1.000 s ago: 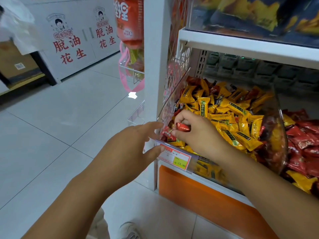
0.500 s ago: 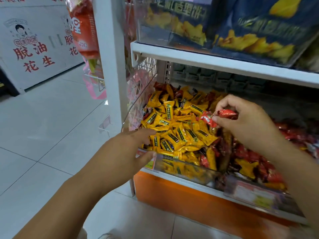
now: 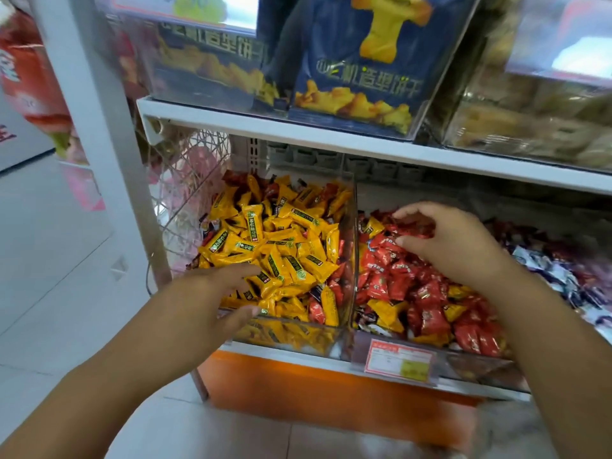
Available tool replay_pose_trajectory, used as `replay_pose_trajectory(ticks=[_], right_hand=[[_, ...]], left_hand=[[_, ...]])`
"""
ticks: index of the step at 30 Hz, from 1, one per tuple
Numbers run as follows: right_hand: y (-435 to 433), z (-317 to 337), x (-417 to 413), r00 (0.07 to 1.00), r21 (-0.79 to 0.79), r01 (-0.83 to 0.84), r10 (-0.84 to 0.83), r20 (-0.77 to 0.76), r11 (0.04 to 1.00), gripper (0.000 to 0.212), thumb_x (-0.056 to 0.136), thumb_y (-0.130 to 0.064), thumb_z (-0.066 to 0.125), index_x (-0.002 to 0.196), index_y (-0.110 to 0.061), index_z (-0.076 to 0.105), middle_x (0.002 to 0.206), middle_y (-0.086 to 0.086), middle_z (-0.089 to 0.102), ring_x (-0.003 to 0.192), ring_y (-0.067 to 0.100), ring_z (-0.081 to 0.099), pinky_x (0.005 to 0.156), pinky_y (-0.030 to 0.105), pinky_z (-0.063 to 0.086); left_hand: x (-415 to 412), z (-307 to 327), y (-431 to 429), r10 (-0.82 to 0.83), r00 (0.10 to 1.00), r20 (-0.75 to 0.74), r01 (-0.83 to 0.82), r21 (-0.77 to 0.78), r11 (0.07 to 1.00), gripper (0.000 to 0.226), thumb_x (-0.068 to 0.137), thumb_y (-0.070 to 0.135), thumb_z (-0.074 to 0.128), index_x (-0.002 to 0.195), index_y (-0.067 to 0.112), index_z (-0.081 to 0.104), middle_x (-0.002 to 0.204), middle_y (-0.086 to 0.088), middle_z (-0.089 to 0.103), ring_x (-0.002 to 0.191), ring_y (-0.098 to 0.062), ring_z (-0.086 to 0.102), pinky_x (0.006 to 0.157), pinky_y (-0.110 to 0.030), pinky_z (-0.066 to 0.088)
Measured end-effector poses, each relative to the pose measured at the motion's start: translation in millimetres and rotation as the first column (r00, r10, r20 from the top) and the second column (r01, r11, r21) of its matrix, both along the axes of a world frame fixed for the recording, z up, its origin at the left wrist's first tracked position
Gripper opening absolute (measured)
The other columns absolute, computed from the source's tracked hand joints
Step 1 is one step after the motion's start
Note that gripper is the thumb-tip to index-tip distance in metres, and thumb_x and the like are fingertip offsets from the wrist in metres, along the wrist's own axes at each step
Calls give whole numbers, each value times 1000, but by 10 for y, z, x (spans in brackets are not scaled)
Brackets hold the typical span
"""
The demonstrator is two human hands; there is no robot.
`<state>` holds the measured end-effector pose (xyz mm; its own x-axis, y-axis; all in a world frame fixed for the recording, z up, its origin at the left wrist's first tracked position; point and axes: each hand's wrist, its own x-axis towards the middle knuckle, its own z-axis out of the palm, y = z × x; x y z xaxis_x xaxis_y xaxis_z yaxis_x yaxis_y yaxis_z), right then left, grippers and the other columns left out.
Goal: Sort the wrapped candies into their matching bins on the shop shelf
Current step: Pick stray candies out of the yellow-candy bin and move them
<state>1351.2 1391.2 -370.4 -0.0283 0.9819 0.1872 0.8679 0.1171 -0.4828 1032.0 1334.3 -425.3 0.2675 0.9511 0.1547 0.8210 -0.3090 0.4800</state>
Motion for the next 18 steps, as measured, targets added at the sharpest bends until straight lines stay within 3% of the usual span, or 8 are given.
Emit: replay_pose_trajectory(ticks=[2, 4, 8, 10, 11, 13, 15, 18], right_hand=[[-66, 81, -136, 998, 85, -70, 69, 9, 994, 26, 85, -25, 72, 100, -43, 61, 107, -22, 59, 100, -3, 51, 87, 15, 36], [-131, 172, -331, 973, 66, -232, 232, 10, 971, 20, 85, -27, 71, 95, -44, 65, 100, -31, 58, 94, -11, 53, 81, 7, 36], [-83, 233, -730, 777, -378, -530, 613, 144, 760, 25, 87, -32, 69, 107, -47, 66, 94, -37, 51, 91, -18, 49, 77, 2, 39], [46, 158, -910, 607, -556, -505, 730, 314, 660, 44, 86, -38, 70, 125, -51, 54, 106, -29, 50, 101, -7, 43, 84, 9, 39], [126, 92, -986, 524, -605, -467, 753, 398, 645, 57, 84, -43, 70, 133, -54, 44, 120, -21, 51, 111, 3, 39, 92, 21, 41], [283, -45, -1114, 387, -652, -395, 761, 521, 647, 77, 79, -51, 71, 142, -55, 27, 152, -8, 29, 131, 19, 26, 105, 39, 37], [434, -149, -1208, 365, -654, -396, 764, 532, 644, 81, 78, -53, 71, 145, -51, 25, 161, -10, 3, 141, 25, 13, 112, 44, 29], [636, -261, -1307, 436, -514, -518, 728, 529, 684, 74, 80, -51, 70, 144, -44, 34, 161, -10, 3, 143, 26, 14, 113, 41, 28]], left_hand=[[6, 3, 0, -3, 1000, -2, 3, 8, 1000, 49, 85, 48, 63, 131, 49, 48, 106, 30, 59, 101, 5, 58, 82, -13, 45], [-7, 4, -8, 4, 1000, -8, -4, -5, 1000, 46, 85, 49, 63, 129, 50, 49, 106, 30, 58, 99, 3, 60, 85, -22, 50], [-37, -31, -33, -6, 1000, -19, 6, -10, 1000, 44, 87, 46, 63, 130, 49, 50, 109, 26, 61, 100, 1, 58, 86, -26, 51], [-29, -63, -33, -23, 1000, -2, 23, -7, 1000, 45, 87, 46, 63, 131, 48, 50, 111, 24, 61, 106, 2, 55, 88, -22, 49], [-20, -80, -28, -34, 999, 8, 34, -5, 999, 46, 88, 47, 62, 132, 47, 50, 113, 23, 61, 109, 3, 53, 88, -20, 47], [0, -119, -7, -59, 998, 10, 59, 2, 998, 47, 88, 54, 57, 134, 44, 50, 118, 22, 58, 114, 1, 50, 91, -19, 44], [24, -150, 44, -80, 997, -10, 80, 4, 997, 58, 83, 63, 46, 137, 42, 47, 123, 23, 53, 117, -1, 46, 95, -20, 42], [80, -161, 171, -65, 998, -26, 66, 56, 996, 66, 79, 71, 41, 136, 39, 49, 129, 18, 49, 119, -7, 46, 98, -31, 44]])
